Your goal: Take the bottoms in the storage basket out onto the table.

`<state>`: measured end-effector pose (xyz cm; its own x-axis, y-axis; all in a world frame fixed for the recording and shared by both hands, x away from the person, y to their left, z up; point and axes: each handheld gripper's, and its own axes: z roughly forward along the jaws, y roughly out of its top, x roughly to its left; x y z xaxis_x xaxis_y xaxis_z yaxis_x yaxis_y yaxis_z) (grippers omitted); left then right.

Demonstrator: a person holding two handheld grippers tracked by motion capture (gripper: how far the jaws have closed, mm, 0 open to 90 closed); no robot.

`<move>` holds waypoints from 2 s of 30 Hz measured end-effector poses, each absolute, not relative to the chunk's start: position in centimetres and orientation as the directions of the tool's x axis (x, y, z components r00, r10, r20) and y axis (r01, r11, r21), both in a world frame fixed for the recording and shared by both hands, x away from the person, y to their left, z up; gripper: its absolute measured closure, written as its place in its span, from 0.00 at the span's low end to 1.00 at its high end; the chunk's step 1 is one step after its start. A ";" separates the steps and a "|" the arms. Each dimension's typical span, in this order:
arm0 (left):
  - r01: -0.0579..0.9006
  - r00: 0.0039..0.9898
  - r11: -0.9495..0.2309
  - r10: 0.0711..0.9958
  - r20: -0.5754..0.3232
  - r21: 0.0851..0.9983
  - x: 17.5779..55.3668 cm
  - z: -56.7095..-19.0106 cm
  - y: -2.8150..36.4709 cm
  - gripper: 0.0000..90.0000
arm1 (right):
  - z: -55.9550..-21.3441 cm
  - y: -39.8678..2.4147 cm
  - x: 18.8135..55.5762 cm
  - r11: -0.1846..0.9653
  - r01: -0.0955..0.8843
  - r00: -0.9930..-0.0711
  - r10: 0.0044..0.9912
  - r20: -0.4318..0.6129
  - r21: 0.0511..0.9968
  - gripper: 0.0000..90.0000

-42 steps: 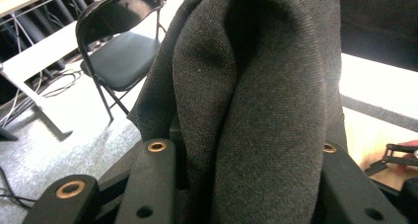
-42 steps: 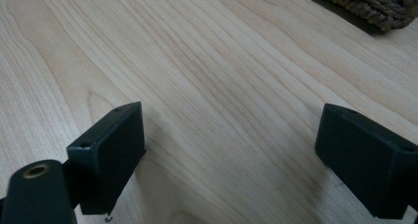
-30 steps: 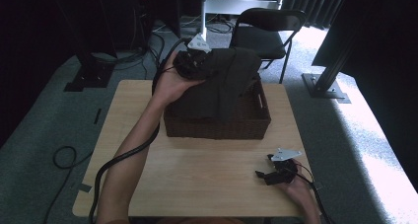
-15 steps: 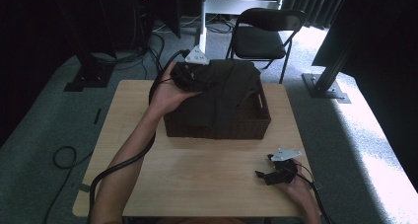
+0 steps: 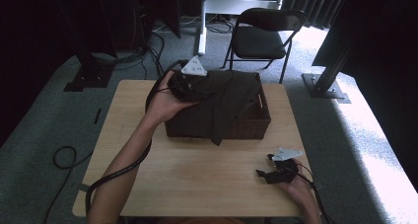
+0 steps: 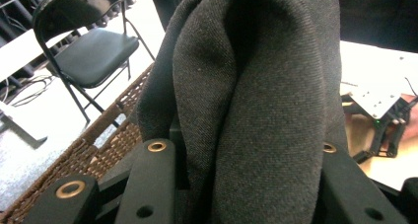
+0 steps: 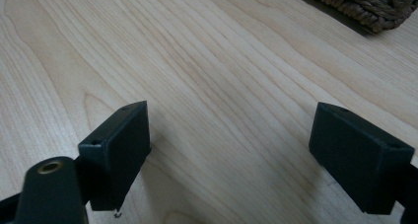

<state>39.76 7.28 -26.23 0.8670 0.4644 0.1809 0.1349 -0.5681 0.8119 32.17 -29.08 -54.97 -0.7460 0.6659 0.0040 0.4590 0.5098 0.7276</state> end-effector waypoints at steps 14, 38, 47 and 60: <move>0.102 0.903 -0.572 0.397 0.165 0.814 37.5 -27.5 7.4 0.71 | -55.0 -29.1 32.3 0.508 0.461 -0.744 0.669 0.004 0.728 0.17; 0.104 0.931 -0.599 0.339 0.133 0.794 35.1 -32.1 6.7 0.71 | -55.0 -29.6 32.5 0.494 0.476 -0.724 0.690 0.005 0.728 0.17; 0.124 0.936 -0.609 0.333 0.111 0.783 34.8 -34.1 6.8 0.71 | -55.0 -29.6 32.5 0.493 0.476 -0.724 0.690 0.006 0.728 0.17; 0.125 0.944 -0.613 0.315 0.096 0.781 34.0 -36.4 6.5 0.71 | -55.0 -29.6 32.5 0.494 0.475 -0.724 0.690 0.005 0.728 0.17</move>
<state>34.04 6.46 -36.42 0.9443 0.3148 0.0963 0.1246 -0.6125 0.7806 32.49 -29.58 -54.96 -0.7240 0.6898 0.0053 0.4755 0.4935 0.7283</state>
